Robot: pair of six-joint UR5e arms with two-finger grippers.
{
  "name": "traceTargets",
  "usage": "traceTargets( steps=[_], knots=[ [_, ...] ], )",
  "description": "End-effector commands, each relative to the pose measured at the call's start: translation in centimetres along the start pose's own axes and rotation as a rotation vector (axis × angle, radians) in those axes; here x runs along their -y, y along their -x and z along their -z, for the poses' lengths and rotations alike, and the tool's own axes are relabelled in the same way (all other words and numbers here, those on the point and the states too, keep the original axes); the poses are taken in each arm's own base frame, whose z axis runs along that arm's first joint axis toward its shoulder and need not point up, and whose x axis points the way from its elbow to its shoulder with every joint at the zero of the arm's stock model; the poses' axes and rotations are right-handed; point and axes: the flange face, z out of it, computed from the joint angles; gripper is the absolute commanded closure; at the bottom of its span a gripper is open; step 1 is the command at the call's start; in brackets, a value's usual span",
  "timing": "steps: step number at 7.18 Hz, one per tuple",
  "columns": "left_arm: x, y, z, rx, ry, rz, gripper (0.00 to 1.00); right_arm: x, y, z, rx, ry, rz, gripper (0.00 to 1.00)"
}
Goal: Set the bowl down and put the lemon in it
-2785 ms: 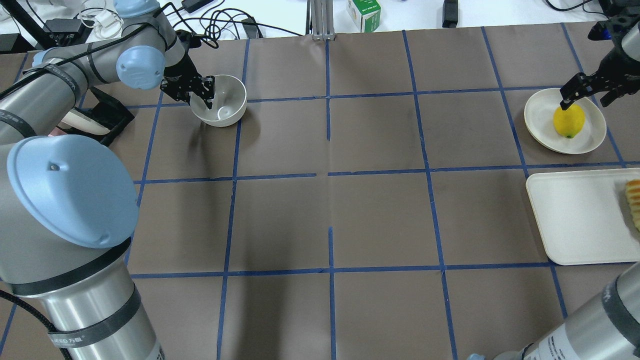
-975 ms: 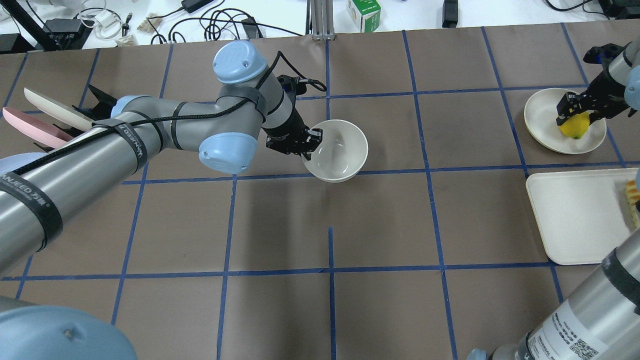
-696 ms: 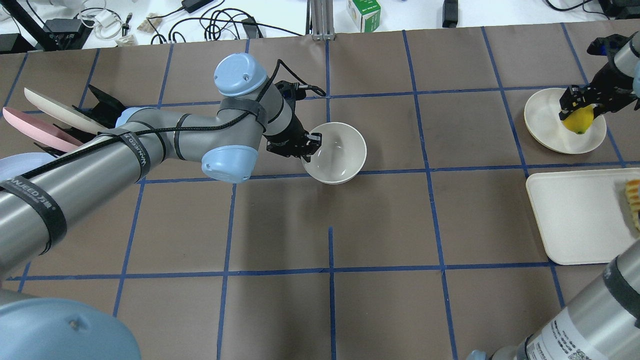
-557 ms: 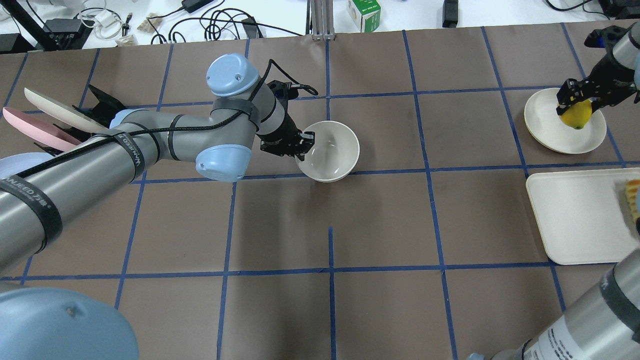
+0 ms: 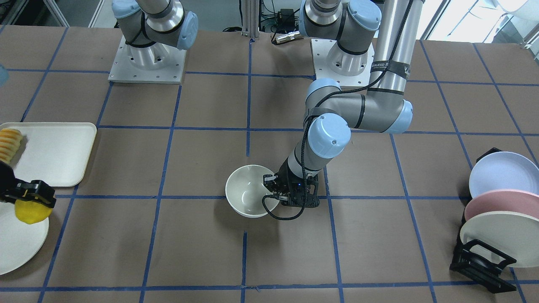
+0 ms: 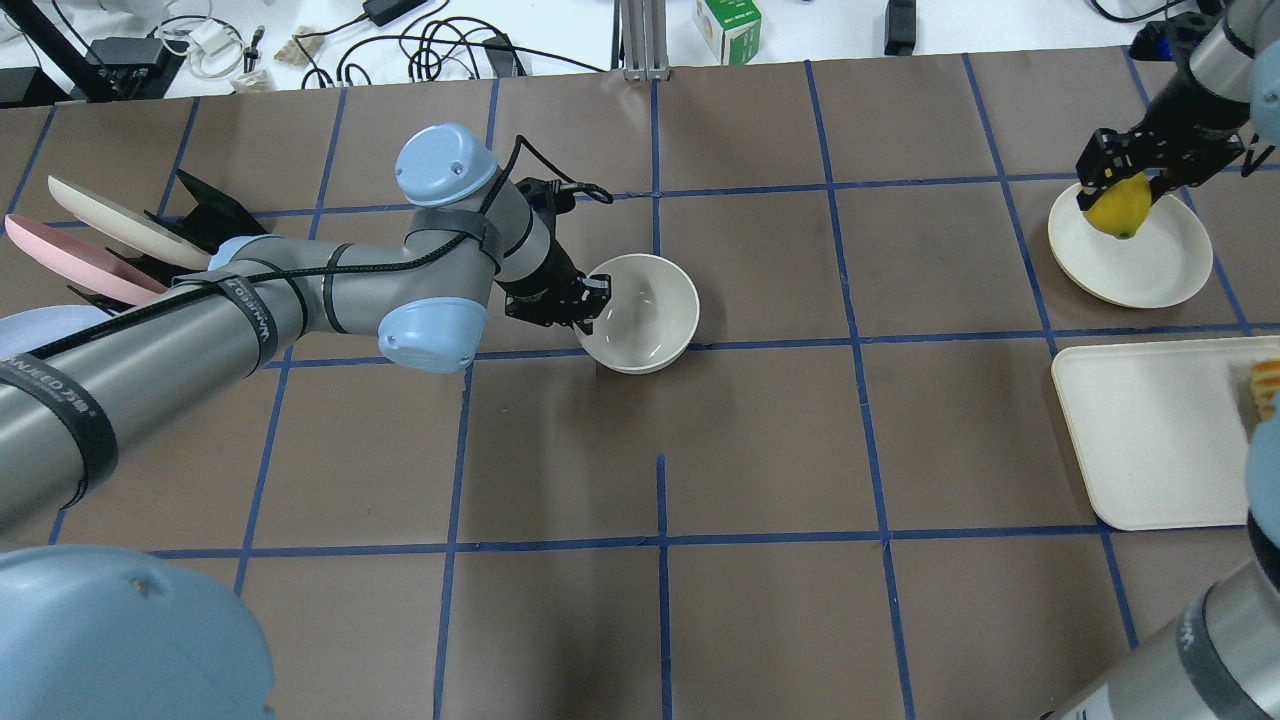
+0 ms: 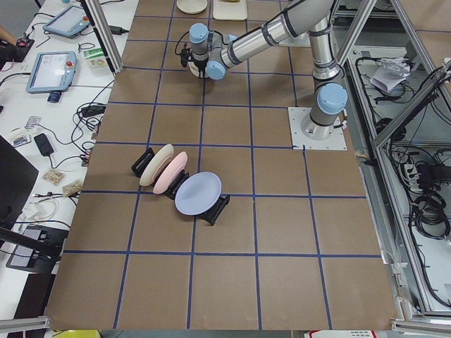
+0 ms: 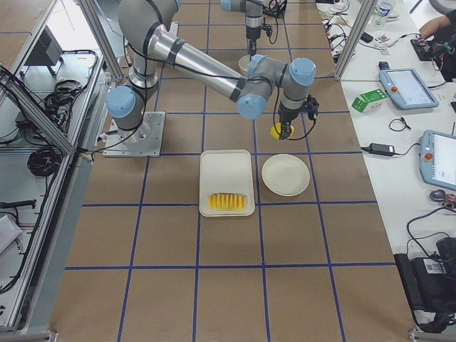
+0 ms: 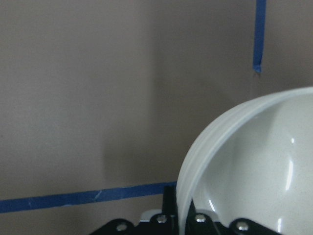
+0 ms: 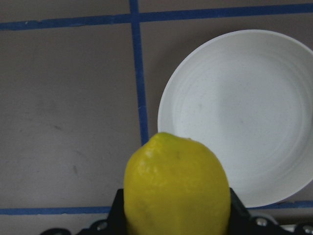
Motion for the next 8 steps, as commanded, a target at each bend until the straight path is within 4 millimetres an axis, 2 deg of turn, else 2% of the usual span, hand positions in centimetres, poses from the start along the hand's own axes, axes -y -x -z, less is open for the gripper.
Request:
traceTargets(
  steps=[1, 2, 3, 4, 6, 7, 8],
  knots=[
    [-0.2, -0.3, -0.2, -0.004, 0.005, 0.005, 1.0, -1.0, 8.7, 1.8, -0.002, -0.005, 0.011, 1.0],
    [-0.2, -0.3, -0.3, -0.002, 0.008, 0.016, 1.0, -1.6, 12.9, 2.0, -0.004, -0.009, 0.019, 1.0],
    [-0.1, -0.3, -0.3, -0.005, 0.006, 0.016, 0.07, -2.4, 16.3, 2.3, -0.003, -0.015, 0.005, 1.0],
    [-0.5, -0.6, 0.2, 0.0, 0.012, 0.011, 0.0, -3.3, 20.0, 2.4, -0.001, -0.015, -0.022, 1.0],
    [-0.3, -1.1, 3.8, 0.008, -0.008, -0.045, 0.0, -5.4, 26.4, 1.4, 0.026, 0.007, -0.095, 1.0],
    [-0.1, -0.1, 6.9, 0.07, 0.006, -0.116, 0.0, -6.2, 28.9, 0.9, 0.075, 0.03, -0.146, 1.0],
    [0.2, 0.2, 11.2, 0.196, 0.004, -0.131, 0.0, -6.7, 30.5, 0.8, 0.09, 0.034, -0.166, 1.0]
  ],
)
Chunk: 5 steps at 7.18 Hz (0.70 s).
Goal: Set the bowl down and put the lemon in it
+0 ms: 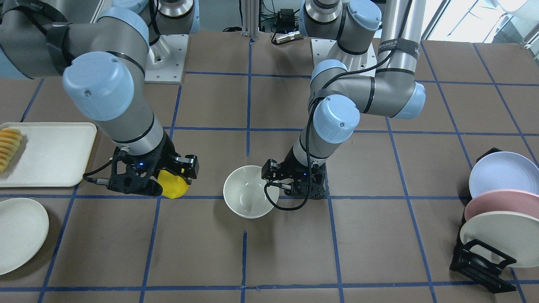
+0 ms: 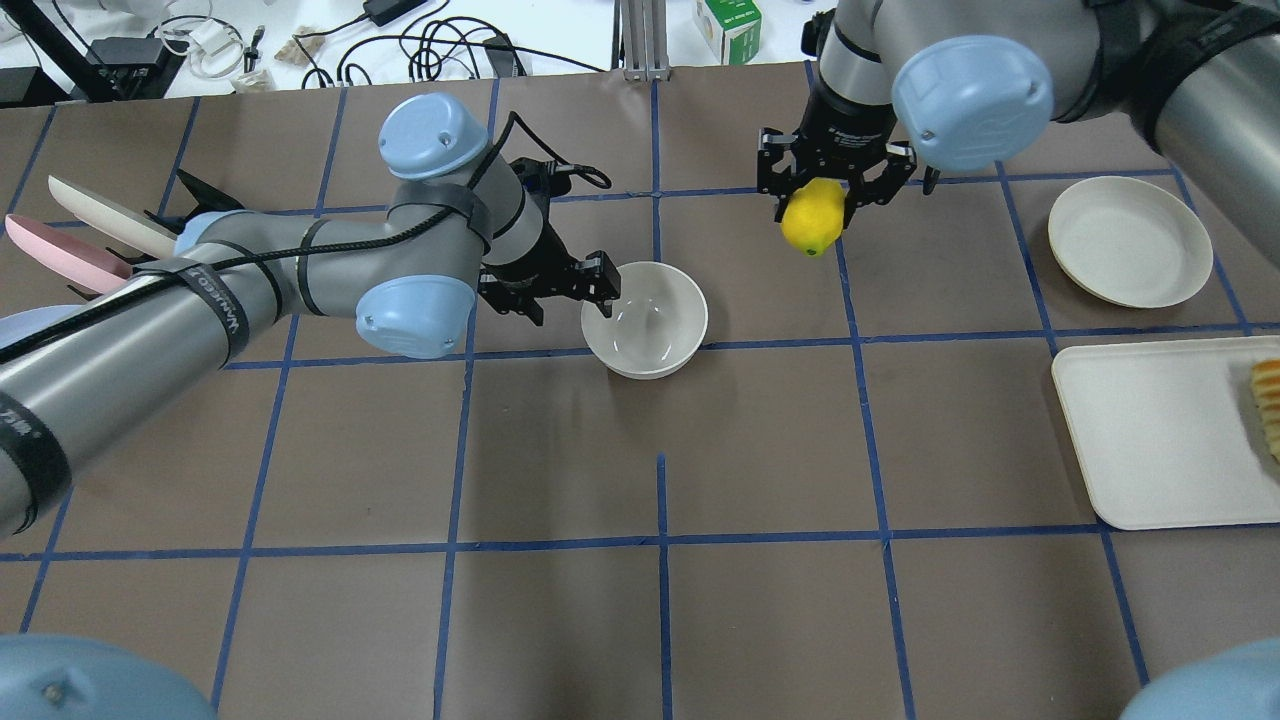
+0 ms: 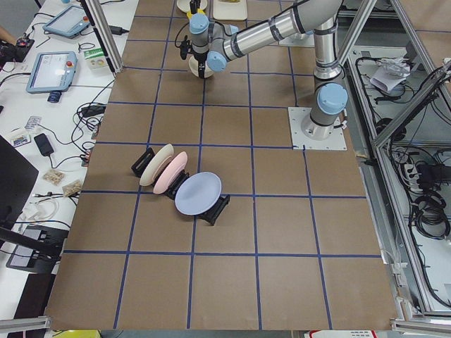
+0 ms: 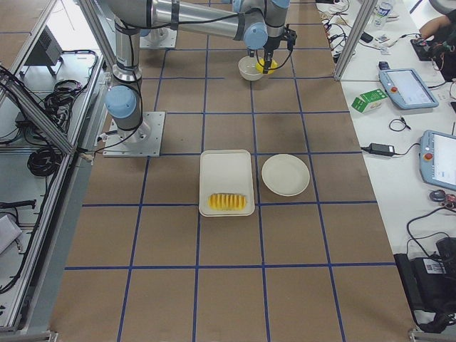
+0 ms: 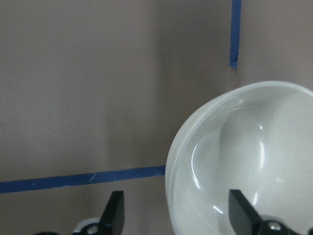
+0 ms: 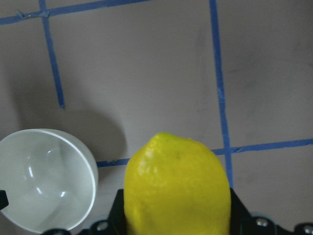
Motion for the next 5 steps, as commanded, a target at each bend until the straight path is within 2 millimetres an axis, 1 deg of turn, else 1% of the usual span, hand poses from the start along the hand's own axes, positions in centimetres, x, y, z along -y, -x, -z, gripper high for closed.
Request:
traceTargets(
  steps=[1, 2, 3, 4, 5],
  knots=[
    [-0.1, 1.3, 8.4, 0.128, 0.06, -0.031, 0.0, -2.2, 3.9, -1.7, 0.021, 0.029, -0.016, 1.0],
    [-0.2, 4.0, 12.5, 0.122, 0.104, -0.032, 0.0, -3.0, 5.0, -2.4, 0.026, 0.019, 0.008, 1.0],
    [-1.2, 6.2, 16.7, 0.117, 0.122, -0.016, 0.0, -3.4, 5.8, -4.1, 0.028, 0.01, 0.007, 1.0],
    [-2.7, 6.0, 19.7, 0.124, 0.101, -0.016, 0.0, -3.7, 6.8, -6.1, 0.038, -0.014, 0.028, 1.0],
    [-3.8, 6.1, 20.6, 0.125, 0.094, -0.01, 0.0, -4.5, 8.7, -7.7, 0.054, -0.051, 0.057, 1.0]
  ],
)
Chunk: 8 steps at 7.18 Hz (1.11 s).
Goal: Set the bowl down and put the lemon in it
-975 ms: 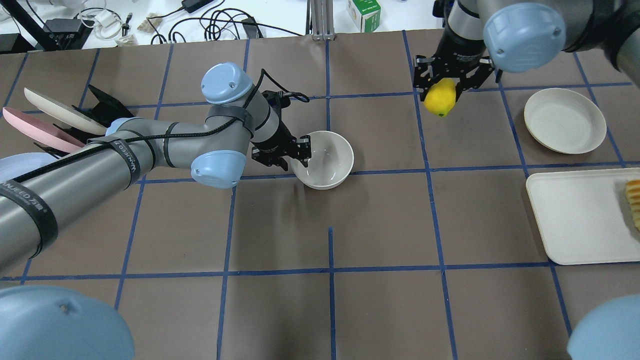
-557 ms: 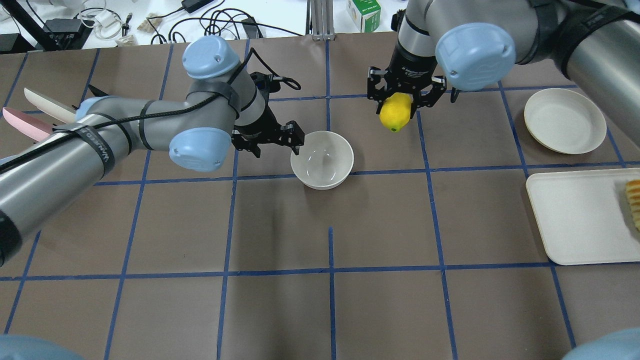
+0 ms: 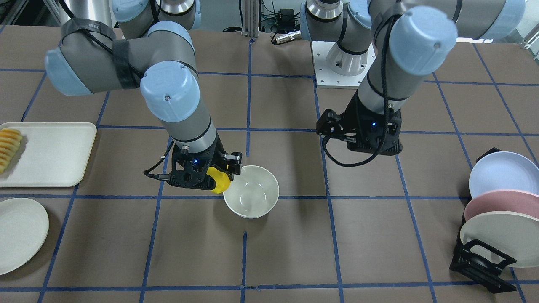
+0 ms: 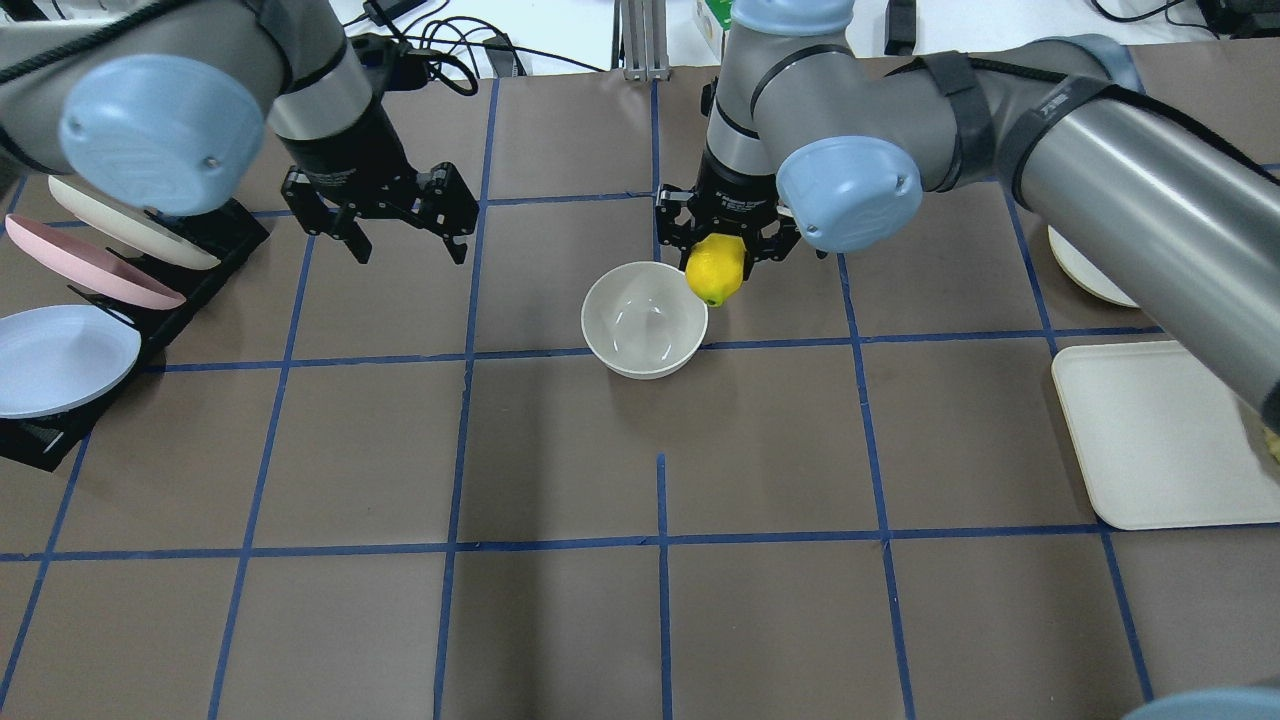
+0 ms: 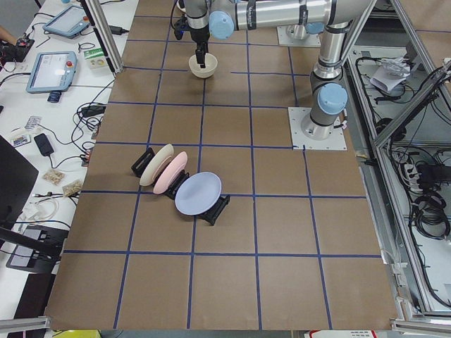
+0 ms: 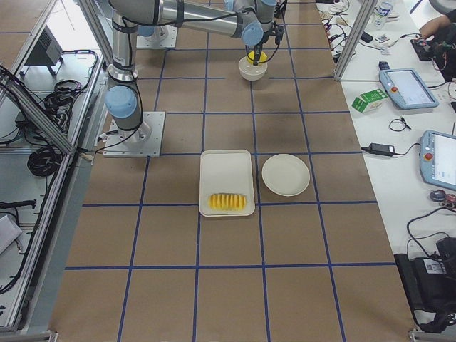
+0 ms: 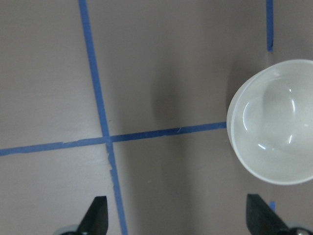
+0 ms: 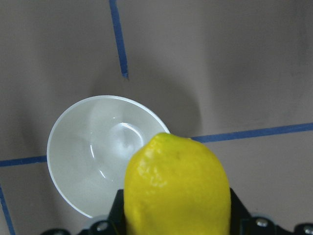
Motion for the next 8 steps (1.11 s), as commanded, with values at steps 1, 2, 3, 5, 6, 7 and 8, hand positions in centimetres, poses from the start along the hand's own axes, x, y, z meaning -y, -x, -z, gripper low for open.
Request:
traceTargets(
  steps=[1, 2, 3, 5, 6, 7, 8],
  knots=[
    [-2.1, 0.6, 2.3, -0.002, -0.011, 0.006, 0.0, -1.5, 3.4, -3.6, 0.017, -0.028, -0.006, 1.0],
    [-2.1, 0.6, 2.3, 0.001, -0.012, 0.005, 0.0, -1.7, 4.4, -5.4, 0.017, -0.025, -0.019, 1.0],
    [-2.3, 0.9, 2.5, 0.002, -0.014, 0.011, 0.0, -1.2, 4.7, -6.9, 0.023, -0.035, -0.017, 1.0],
    [-3.4, 0.5, 4.7, 0.002, -0.041, -0.006, 0.0, -1.0, 4.7, -9.0, 0.01, -0.01, -0.015, 1.0],
    [-3.6, 0.8, 4.5, 0.008, -0.035, -0.028, 0.0, -1.0, 4.8, -9.3, 0.008, -0.007, -0.009, 1.0],
    [-3.8, 0.8, 5.5, 0.029, -0.055, -0.039, 0.0, -0.6, 5.0, -9.9, 0.013, -0.009, -0.003, 1.0],
    [-3.9, 0.9, 4.6, 0.027, -0.043, -0.036, 0.0, -0.6, 4.8, -10.8, 0.007, 0.001, -0.007, 0.96]
  ],
)
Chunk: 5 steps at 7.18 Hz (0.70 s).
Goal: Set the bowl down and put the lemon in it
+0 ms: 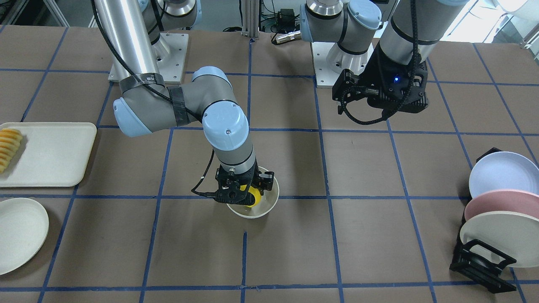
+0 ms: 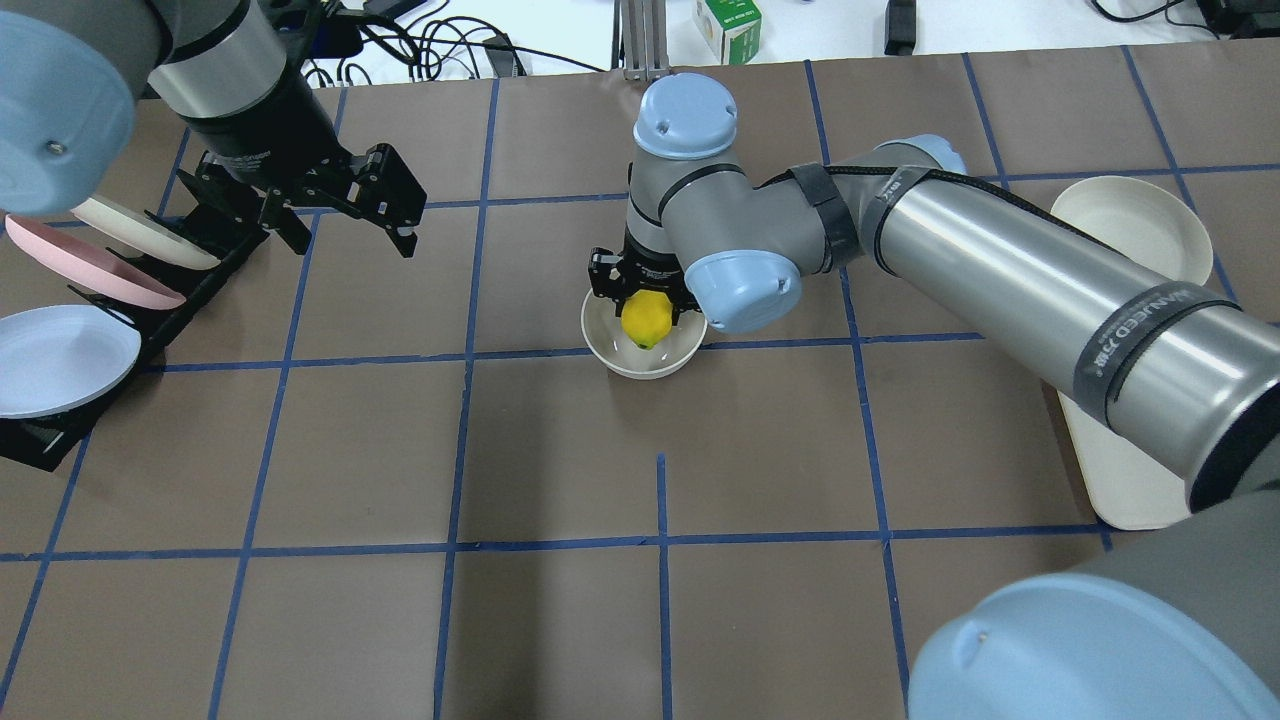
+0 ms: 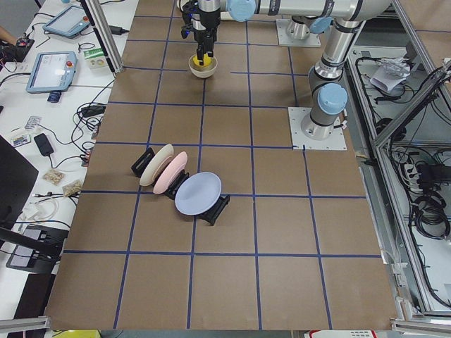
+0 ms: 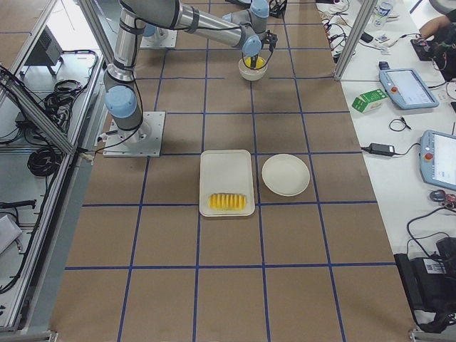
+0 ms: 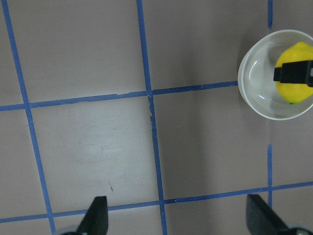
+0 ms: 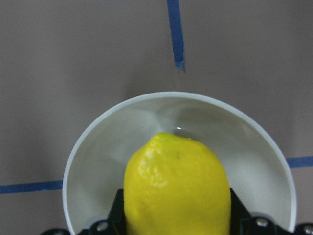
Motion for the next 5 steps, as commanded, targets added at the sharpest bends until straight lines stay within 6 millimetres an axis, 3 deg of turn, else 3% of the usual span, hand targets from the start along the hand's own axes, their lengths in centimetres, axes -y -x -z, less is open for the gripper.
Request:
traceTargets(
  steps=[1, 3, 4, 5],
  knots=[
    [0.2, 0.1, -1.0, 0.002, 0.013, -0.004, 0.0, 0.1, -0.1, -1.3, -0.006, 0.014, -0.004, 0.8],
    [0.1, 2.0, -0.6, 0.006, 0.009, 0.033, 0.0, 0.1, -0.1, -1.7, -0.009, 0.019, -0.007, 0.4],
    [0.0, 2.3, -0.8, 0.004, 0.018, 0.039, 0.0, 0.1, -0.2, -1.8, -0.01, 0.02, -0.008, 0.13],
    [0.2, 2.3, -0.9, 0.0, 0.016, 0.051, 0.0, 0.1, -0.1, -1.6, -0.008, 0.018, -0.008, 0.0]
  ],
)
